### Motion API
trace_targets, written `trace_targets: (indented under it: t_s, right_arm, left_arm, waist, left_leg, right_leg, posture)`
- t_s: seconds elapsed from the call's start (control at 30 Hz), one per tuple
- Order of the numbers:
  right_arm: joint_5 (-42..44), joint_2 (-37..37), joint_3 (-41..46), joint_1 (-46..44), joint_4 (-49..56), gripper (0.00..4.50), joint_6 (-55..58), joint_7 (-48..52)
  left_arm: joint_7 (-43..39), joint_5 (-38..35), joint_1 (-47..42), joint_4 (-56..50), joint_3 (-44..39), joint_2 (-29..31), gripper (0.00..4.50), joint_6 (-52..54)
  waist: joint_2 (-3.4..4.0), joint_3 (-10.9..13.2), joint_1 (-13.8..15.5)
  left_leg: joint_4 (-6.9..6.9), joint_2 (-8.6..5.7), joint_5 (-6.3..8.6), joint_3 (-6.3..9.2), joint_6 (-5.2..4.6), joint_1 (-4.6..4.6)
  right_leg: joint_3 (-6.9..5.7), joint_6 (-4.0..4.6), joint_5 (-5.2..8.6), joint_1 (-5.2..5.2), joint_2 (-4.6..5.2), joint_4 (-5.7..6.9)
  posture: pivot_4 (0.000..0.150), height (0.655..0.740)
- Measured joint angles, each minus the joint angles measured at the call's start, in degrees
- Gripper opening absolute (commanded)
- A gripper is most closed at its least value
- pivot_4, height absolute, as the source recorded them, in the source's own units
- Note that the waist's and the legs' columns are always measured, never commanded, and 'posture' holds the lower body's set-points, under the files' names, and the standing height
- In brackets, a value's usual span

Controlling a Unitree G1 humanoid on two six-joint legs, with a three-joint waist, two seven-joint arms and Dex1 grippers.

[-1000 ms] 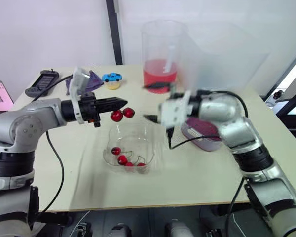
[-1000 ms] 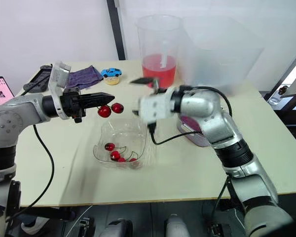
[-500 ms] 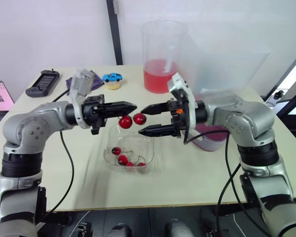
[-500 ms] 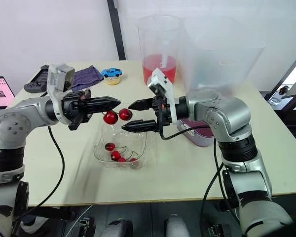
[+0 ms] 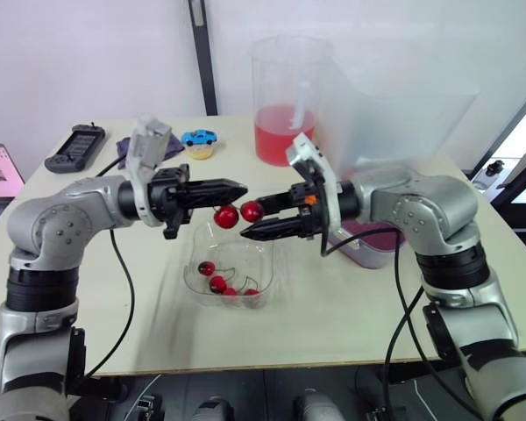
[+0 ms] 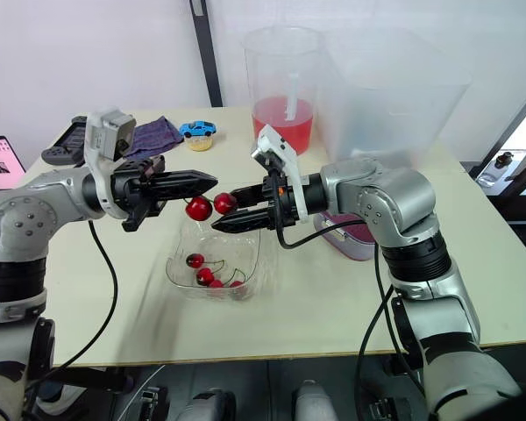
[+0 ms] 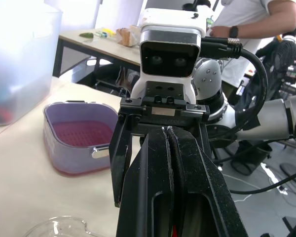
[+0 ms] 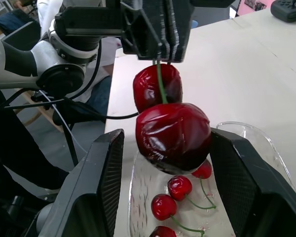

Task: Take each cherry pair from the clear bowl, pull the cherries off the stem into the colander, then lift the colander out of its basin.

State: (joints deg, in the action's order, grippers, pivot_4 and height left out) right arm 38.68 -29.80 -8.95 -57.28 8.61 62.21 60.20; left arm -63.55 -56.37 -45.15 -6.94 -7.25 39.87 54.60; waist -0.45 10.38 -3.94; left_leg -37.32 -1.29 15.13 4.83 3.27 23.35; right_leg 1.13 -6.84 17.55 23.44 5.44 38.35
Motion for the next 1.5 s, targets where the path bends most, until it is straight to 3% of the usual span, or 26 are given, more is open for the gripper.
trace_targets:
  t_s: [0.23,0.37,1.37,1.5]
  right_arm:
    - [1.1,0.0,0.2,-1.1,-0.6,2.70,1.1,-0.3]
    - [1.7,0.0,0.2,-1.1,-0.6,1.53,1.3,-0.3]
    - [2.1,-5.3,-0.5,1.8,-2.3,1.53,-0.1,0.9]
    - [0.6,-8.6,-0.6,4.9,-4.7,1.53,1.5,-0.2]
  left_arm:
    - [-0.1,0.1,0.5,-1.0,1.3,-0.1,0.00,-0.1]
    - [-0.1,0.2,0.5,-0.6,1.3,-0.1,0.00,-0.2]
    - [0.1,3.3,0.5,0.2,3.5,-1.9,0.00,-1.4]
    - [0.0,3.1,-0.1,0.7,0.9,-1.8,0.00,-2.6]
  waist:
    - [0.00,0.0,0.0]
    - [0.00,0.0,0.0]
    - [0.00,0.0,0.0]
    - [-0.02,0.0,0.3]
  left_leg:
    - [0.00,0.00,0.00,0.00,-0.01,0.00]
    - [0.00,0.00,0.01,0.00,-0.02,0.00]
    - [-0.01,0.00,0.02,0.00,-0.04,0.01]
    - [-0.07,-0.04,0.06,-0.02,-0.10,0.04]
  right_leg:
    - [0.00,0.00,0.00,0.00,0.00,0.00]
    - [0.00,0.00,0.00,0.00,0.00,0.00]
    - [0.00,0.00,0.00,0.00,0.00,0.00]
    - [-0.01,0.00,0.00,-0.01,0.05,-0.02]
  posture:
    - [0.150,0.7337]
    - [0.150,0.7337]
    - [0.150,0.7337]
    - [0.150,0.7337]
